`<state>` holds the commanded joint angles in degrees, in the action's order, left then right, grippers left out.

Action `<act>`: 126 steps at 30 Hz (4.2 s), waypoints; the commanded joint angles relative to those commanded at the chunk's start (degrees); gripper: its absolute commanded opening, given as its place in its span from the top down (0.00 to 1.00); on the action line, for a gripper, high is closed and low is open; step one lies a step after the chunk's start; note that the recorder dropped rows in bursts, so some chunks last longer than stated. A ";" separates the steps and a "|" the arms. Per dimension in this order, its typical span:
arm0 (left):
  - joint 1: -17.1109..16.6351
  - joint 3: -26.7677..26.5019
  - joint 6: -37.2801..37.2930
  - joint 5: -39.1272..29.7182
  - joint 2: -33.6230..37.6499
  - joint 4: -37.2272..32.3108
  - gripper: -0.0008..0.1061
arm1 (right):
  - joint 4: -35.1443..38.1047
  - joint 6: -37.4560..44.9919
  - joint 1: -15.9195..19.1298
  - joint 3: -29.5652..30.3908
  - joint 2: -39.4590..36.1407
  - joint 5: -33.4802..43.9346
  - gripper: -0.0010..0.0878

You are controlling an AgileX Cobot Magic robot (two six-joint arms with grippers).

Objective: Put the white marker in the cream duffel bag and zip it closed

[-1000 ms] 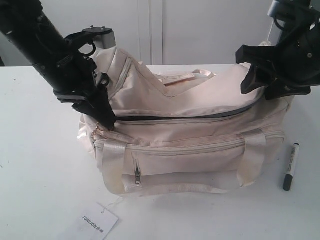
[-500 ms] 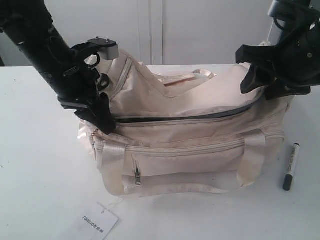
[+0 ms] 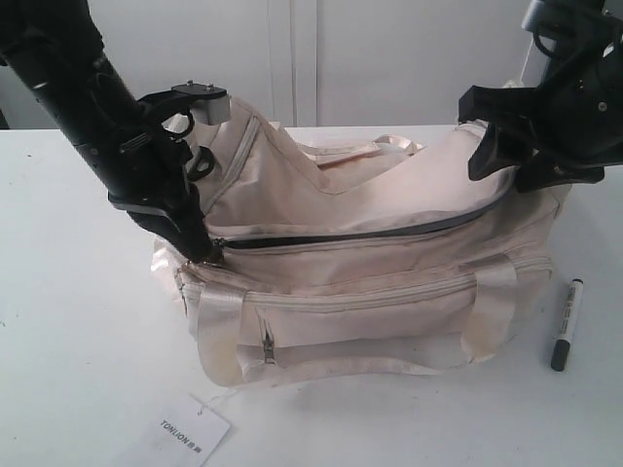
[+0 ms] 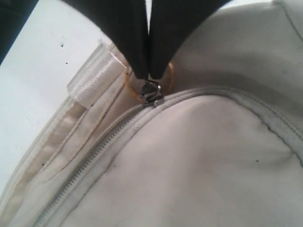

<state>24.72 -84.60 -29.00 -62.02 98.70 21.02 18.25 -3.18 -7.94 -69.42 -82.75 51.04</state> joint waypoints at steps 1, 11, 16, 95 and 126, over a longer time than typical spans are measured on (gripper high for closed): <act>0.00 0.00 0.00 0.25 0.00 0.00 0.99 | 0.11 0.00 0.00 0.00 0.00 0.00 0.44; 0.00 -0.19 0.00 2.24 -2.46 0.00 0.99 | 0.12 0.00 0.00 0.00 0.00 -0.12 0.44; 0.00 -0.19 0.00 4.52 -4.84 0.00 0.99 | -0.05 0.43 0.00 0.00 0.00 0.00 0.44; 4.15 23.88 -59.07 33.54 -16.81 5.82 0.99 | -0.50 2.12 0.00 0.20 0.00 -1.03 0.44; 3.99 23.88 -47.27 38.30 -23.40 5.90 0.99 | -5.24 3.18 0.00 -1.92 1.43 4.15 0.34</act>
<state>28.71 -60.72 -76.27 -23.72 75.30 26.92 13.01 0.00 -7.94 -71.35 -81.32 55.19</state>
